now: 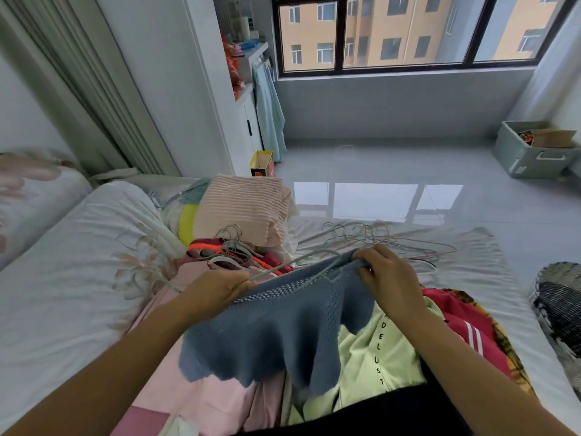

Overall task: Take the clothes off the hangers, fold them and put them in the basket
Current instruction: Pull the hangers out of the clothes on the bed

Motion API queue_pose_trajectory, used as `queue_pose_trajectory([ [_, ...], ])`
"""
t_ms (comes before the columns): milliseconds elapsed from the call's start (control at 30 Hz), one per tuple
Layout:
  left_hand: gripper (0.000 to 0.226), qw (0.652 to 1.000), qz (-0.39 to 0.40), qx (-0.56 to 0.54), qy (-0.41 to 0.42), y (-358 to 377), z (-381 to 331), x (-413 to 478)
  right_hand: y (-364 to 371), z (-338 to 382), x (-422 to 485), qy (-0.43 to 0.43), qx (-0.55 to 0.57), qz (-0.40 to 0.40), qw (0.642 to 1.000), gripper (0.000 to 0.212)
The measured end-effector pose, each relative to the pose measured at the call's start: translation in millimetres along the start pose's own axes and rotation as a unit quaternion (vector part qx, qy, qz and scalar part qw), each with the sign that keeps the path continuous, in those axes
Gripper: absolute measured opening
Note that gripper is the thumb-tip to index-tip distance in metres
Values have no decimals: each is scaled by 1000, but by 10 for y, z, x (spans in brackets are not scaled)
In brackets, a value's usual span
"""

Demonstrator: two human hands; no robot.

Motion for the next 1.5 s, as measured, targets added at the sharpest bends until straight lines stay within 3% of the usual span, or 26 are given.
queue_pose_trajectory([
  [100, 56, 994, -76, -75, -29, -88, -68, 51, 90, -47, -34, -25, -7, 61, 998, 13],
  [167, 33, 963, -143, -208, -95, -230, -75, 123, 189, -95, -105, -21, 26, 148, 988, 16],
  [300, 43, 879, -310, -347, -101, -771, -254, 320, 233, -98, -252, 41, 171, 256, 951, 16],
  [400, 46, 830, -347, -427, -94, -1123, -309, 578, -50, -89, -275, 142, 360, 274, 880, 12],
  [500, 43, 839, -300, -434, -136, -1332, -291, 851, -526, -309, -232, 218, 488, 169, 828, 11],
  [567, 42, 855, -245, -428, -162, -1324, -308, 1028, -753, -594, -217, 262, 454, 124, 843, 9],
  [667, 43, 894, -176, -385, -146, -1091, -502, 1244, -695, -1211, -353, 339, 265, 202, 880, 11],
  [733, 41, 934, -113, -317, -120, -762, -717, 1355, -463, -1541, -563, 380, 118, 294, 869, 44],
  [800, 37, 974, -32, -208, -81, -363, -923, 1438, -187, -1616, -710, 375, 109, 328, 860, 53],
  [867, 25, 993, 56, -92, -55, 29, -1059, 1490, 97, -1542, -811, 371, 172, 350, 843, 44],
  [933, 25, 990, 133, 33, -40, 376, -1112, 1523, 375, -1460, -939, 379, 213, 393, 811, 28],
  [1067, 27, 964, 204, 160, 50, 1001, -1029, 1779, 926, -1522, -1297, 417, 281, 458, 733, 31],
  [1300, 24, 946, 298, 125, -14, 1991, -799, 2904, 1606, -1817, -1925, 489, 339, 479, 646, 21],
  [1500, 57, 971, 224, 57, -67, 2581, -654, 3916, 2056, -2063, -2202, 535, 350, 412, 649, 15],
])
Point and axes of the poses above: each hand's wrist, its own x-axis towards the middle knuckle, its own y-axis out of the palm, z = x × y, the point moved 3 cm from there along x, towards the middle knuckle, and after that the axes turned 7 degrees about z, right-handed, at the moved point
